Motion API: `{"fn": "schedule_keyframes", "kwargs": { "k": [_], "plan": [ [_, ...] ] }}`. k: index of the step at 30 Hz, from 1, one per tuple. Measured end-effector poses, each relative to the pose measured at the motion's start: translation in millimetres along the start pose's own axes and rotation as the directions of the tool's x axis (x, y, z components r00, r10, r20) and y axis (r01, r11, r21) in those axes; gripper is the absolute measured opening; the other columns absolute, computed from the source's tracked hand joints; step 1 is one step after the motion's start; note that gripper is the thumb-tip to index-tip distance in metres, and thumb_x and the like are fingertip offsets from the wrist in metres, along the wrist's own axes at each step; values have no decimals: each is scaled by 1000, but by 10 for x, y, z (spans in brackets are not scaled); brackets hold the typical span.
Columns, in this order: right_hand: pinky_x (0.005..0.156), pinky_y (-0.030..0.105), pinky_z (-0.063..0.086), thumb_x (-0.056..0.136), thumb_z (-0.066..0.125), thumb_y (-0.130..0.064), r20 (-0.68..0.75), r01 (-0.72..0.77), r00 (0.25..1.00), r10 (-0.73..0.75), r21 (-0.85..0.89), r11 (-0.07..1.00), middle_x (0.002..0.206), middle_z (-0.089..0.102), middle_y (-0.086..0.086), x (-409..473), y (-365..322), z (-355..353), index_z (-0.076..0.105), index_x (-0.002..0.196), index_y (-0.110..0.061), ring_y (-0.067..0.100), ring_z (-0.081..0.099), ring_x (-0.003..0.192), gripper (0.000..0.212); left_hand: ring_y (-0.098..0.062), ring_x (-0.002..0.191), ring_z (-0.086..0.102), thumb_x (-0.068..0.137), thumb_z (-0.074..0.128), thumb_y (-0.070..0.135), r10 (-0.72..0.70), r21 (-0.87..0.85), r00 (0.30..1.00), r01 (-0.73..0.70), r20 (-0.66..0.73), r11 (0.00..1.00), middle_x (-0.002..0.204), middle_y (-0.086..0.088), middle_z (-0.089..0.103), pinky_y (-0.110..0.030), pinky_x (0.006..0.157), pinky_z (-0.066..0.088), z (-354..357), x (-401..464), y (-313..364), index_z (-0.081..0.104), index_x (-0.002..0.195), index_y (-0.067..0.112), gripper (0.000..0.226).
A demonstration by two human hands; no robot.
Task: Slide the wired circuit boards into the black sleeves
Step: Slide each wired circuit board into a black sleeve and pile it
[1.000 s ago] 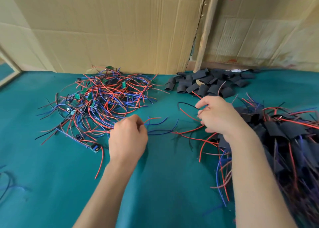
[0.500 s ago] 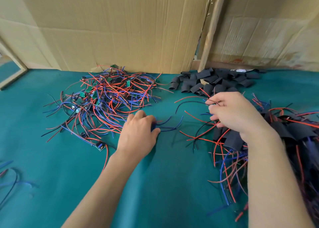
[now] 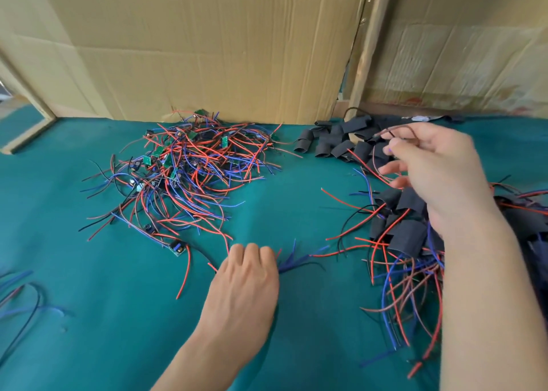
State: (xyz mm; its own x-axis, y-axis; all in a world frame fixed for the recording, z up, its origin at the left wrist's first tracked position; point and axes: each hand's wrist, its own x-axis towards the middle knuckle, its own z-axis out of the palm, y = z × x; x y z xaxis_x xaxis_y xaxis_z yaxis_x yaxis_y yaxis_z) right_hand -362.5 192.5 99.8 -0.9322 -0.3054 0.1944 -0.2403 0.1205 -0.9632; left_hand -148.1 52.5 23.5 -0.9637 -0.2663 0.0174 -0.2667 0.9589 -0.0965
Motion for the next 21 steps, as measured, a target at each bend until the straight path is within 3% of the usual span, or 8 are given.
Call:
{"fn": "schedule_keyframes", "kwargs": {
  "k": [3,6,8,11,13,16,18,21],
  "plan": [
    [43,18,45,97,56,-7,1,8,1000,-8,11,1000,77,66,-7,-1,12,-17,72,88,-29,8,65,55,29,-30,63,54,53,59,-3,-19,-52,994,14,-104,999,73,-8,54,-41,53,52,-15,-149,-150,52,76,16,30],
    [42,17,44,98,56,-6,-44,2,999,0,42,999,74,67,-7,12,30,-28,71,87,-28,6,63,52,29,-34,63,58,68,51,5,-144,-112,972,125,-185,986,73,-7,54,-41,55,56,4,-348,-435,53,79,16,16],
    [42,17,42,98,57,-6,-116,-8,993,23,129,992,73,67,-8,25,17,-37,71,85,-25,7,61,49,26,-39,61,61,74,47,19,-264,-158,952,239,-156,958,70,-7,57,-48,58,56,36,-516,-632,53,86,17,14],
    [42,19,42,96,60,-6,-202,-21,975,94,339,941,80,68,1,46,-28,-55,70,82,-21,11,59,48,23,-47,68,66,62,50,53,-371,-202,928,357,-34,912,77,-12,67,-62,67,52,-29,-638,-816,63,108,7,66],
    [42,20,42,96,60,-6,-224,-31,965,136,415,909,75,69,4,41,-41,-53,69,79,-19,12,59,48,23,-48,71,67,58,50,61,-370,-227,921,337,-122,914,84,-10,70,-61,70,52,-140,-548,-766,59,119,15,76],
    [43,19,42,96,59,-6,-258,-39,952,165,432,901,66,72,1,26,-49,-53,67,76,-19,13,60,48,25,-35,84,65,70,55,54,-259,-359,914,139,-313,923,96,0,68,-38,85,44,-302,-249,-500,60,117,25,55],
    [44,19,43,95,60,-6,-302,-15,937,174,463,886,67,73,2,23,-77,-73,66,75,-20,14,60,48,25,-23,97,62,83,65,38,-250,-552,929,63,-271,831,106,7,66,-28,89,41,-360,96,-282,65,116,26,35],
    [46,20,45,94,63,-7,-380,36,909,169,477,878,76,74,3,19,-100,-130,67,79,-18,14,61,50,19,-19,108,62,88,65,10,-246,-705,950,41,-191,708,111,2,68,-35,97,48,-363,816,18,69,111,18,25]
  ]
}}
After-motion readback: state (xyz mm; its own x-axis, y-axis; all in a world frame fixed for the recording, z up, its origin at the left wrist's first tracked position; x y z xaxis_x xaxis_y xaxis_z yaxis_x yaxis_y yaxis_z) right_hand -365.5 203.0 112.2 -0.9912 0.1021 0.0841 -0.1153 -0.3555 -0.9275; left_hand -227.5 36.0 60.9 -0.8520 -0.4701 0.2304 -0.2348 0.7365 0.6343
